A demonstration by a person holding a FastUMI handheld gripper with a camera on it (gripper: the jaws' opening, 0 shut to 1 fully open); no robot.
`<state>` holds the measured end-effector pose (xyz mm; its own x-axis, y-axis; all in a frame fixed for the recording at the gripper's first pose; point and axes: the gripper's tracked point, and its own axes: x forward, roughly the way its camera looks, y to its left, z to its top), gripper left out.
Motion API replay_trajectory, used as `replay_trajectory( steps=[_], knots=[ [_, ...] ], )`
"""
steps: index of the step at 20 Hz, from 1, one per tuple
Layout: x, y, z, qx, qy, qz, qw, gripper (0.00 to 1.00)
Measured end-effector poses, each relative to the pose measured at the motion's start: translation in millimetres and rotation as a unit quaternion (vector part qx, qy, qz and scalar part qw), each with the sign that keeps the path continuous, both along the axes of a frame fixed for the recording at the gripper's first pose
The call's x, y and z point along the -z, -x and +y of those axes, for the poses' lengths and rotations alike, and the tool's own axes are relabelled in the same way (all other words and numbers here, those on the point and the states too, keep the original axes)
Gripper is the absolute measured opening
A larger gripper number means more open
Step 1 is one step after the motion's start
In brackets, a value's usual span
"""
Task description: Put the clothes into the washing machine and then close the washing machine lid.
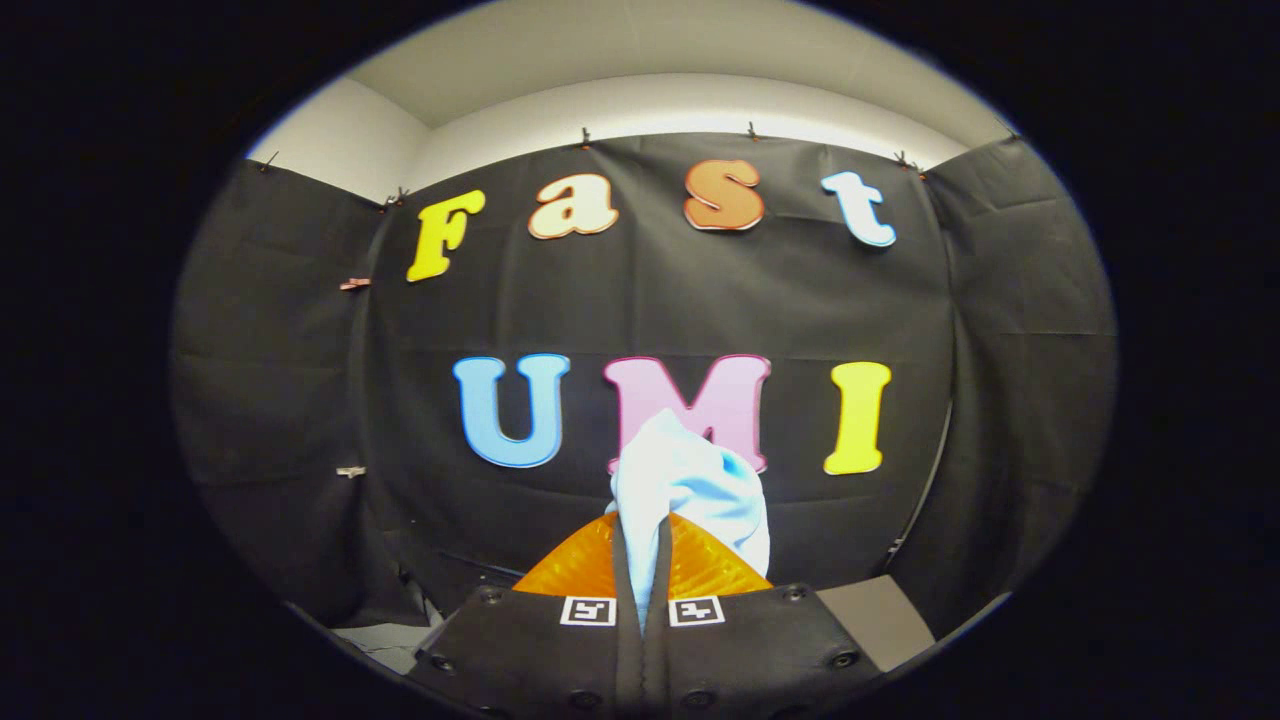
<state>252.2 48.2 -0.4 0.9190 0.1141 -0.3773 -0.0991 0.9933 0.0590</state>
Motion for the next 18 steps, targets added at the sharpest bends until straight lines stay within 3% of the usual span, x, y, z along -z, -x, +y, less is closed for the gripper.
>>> replay_trajectory(
  steps=[11,18],
  knots=[
    [86.9,-7.9,158.9,-0.146,-0.07,0.042,0.986,0.05],
    [192.8,-17.4,195.4,-0.189,-0.097,0.1,0.972,0.05]
  ],
)
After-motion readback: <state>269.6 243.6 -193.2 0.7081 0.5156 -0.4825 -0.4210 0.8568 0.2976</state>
